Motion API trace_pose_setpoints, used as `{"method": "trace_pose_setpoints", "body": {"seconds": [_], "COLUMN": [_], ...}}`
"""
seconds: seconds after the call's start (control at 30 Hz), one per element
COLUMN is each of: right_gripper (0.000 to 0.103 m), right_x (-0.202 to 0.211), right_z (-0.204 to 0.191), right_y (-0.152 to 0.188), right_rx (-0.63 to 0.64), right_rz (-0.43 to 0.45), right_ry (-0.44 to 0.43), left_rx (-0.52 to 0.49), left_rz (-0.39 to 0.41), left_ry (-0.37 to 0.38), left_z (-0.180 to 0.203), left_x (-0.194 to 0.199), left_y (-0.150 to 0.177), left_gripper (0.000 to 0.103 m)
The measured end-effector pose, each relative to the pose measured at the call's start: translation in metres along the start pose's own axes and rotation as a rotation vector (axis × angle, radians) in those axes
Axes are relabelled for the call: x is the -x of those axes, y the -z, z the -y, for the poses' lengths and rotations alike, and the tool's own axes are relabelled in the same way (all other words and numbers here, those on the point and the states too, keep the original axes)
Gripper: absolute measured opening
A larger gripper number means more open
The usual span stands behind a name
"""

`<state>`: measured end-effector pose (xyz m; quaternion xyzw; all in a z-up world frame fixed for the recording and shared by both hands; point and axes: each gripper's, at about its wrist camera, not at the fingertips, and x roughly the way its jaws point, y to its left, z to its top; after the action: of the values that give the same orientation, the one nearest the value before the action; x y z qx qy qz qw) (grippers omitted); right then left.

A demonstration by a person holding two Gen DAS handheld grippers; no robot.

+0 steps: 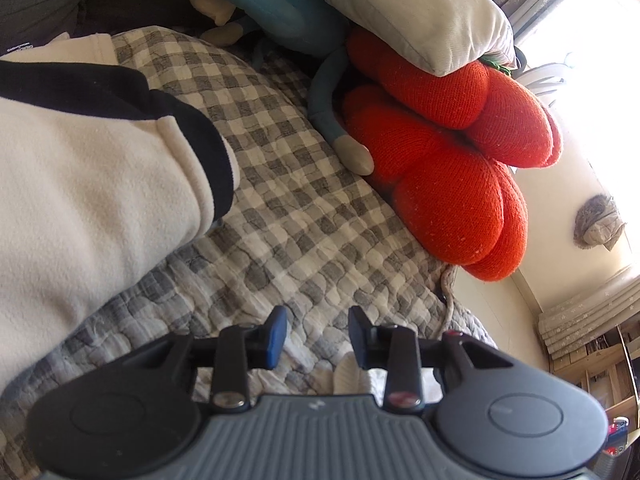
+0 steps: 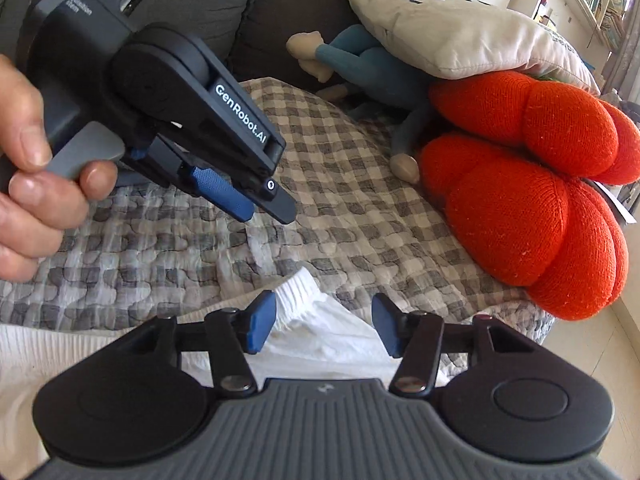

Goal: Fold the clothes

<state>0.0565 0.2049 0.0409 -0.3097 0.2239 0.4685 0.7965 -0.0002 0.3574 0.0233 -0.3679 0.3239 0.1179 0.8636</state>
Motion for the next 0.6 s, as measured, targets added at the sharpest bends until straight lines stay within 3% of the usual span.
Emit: {"method": "trace_pose_setpoints", "body": {"seconds": [0.03,0.13,0.27,0.47,0.6], "right_gripper": [0.054,0.016,0.008,0.007,0.007], "right_x": [-0.008,-0.026,-0.027,-0.023,-0.03], "right_z": [-0.002,-0.001,-0.004,-0.003,-0.004], "right_y": [-0.003,-0.006,-0.012,-0.022,-0.022], "right_rx": [-0.009,-0.069,-0.081,-0.113,-0.142], "right_rz": [-0.018,-0.062,-0.045,0.032,0.042], "right_ry": [0.005,-0.035,-0.018,0.056,0.059], "left_rx": [-0.007,-0.018,0.012,0.038,0.051], "left_rz": [-0.001,-0.004,0.0,-0.002,-0.012], "left_ry": [-0.005,-0.014,-0.014,-0.007,-0.015], "left_z": [0.0,-0.001,-0.009,-0.011,-0.016], "left_x": [0.0,0.001,0.004,0.008,0.009], "left_y": [0.001,0.002,-0.001,-0.002,-0.001], "left_gripper": [0.034,0.034,0.034,0.033,0.033]}}
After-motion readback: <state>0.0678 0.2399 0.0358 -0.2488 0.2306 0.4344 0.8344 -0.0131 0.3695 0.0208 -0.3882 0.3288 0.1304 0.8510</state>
